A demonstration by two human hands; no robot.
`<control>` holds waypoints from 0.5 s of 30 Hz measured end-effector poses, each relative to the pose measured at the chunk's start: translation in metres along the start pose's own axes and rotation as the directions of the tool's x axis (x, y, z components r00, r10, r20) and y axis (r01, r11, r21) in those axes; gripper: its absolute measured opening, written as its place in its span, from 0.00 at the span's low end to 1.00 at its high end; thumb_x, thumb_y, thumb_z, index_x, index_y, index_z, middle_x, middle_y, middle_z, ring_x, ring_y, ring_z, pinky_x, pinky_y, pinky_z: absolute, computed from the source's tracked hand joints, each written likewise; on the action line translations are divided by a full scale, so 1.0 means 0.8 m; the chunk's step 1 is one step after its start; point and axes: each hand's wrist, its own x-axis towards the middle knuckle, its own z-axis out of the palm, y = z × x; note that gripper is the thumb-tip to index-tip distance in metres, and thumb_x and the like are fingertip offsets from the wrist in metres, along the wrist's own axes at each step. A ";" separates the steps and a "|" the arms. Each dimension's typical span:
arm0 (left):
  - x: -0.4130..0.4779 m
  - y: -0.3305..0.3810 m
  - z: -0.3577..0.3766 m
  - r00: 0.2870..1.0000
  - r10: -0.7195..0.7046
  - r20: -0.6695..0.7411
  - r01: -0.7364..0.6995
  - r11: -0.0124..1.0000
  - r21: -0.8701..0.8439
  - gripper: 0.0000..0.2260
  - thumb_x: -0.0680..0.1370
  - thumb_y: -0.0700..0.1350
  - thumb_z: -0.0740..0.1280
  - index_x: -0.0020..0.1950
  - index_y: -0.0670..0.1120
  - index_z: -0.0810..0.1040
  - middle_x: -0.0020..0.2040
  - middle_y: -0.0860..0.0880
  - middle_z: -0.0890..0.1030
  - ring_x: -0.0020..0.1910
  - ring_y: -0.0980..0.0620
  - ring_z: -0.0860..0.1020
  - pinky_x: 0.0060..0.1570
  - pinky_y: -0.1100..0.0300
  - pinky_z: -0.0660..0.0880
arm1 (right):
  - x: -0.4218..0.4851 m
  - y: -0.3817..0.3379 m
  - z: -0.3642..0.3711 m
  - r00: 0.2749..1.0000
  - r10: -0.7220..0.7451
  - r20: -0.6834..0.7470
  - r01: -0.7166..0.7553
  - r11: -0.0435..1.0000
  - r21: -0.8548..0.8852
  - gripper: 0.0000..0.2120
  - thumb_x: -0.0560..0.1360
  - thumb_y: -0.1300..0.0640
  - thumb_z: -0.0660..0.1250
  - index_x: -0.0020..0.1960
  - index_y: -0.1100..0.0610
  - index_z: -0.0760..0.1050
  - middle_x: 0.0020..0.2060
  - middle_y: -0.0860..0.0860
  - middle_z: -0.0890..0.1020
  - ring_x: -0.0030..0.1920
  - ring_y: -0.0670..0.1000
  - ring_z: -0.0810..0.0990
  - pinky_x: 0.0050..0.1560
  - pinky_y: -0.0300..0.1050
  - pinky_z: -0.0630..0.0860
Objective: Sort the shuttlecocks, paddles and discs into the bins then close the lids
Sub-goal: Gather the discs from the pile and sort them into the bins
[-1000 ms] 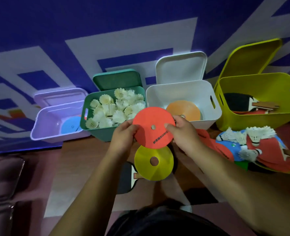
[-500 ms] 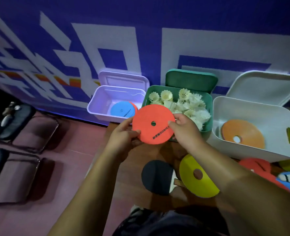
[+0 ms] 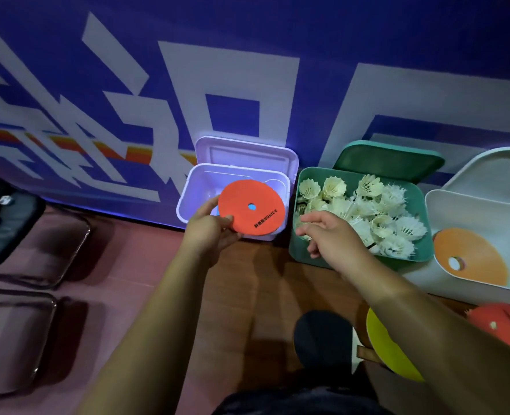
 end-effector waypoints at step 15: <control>0.147 -0.006 0.006 0.990 0.029 -0.140 0.034 0.903 0.428 0.32 0.76 0.38 0.66 0.80 0.52 0.69 0.66 0.40 0.80 0.53 0.42 0.83 0.56 0.48 0.83 | 0.029 0.000 0.009 0.997 0.052 -0.058 -0.056 0.996 -0.065 0.10 0.82 0.57 0.64 0.57 0.46 0.81 0.47 0.44 0.88 0.36 0.47 0.80 0.42 0.46 0.82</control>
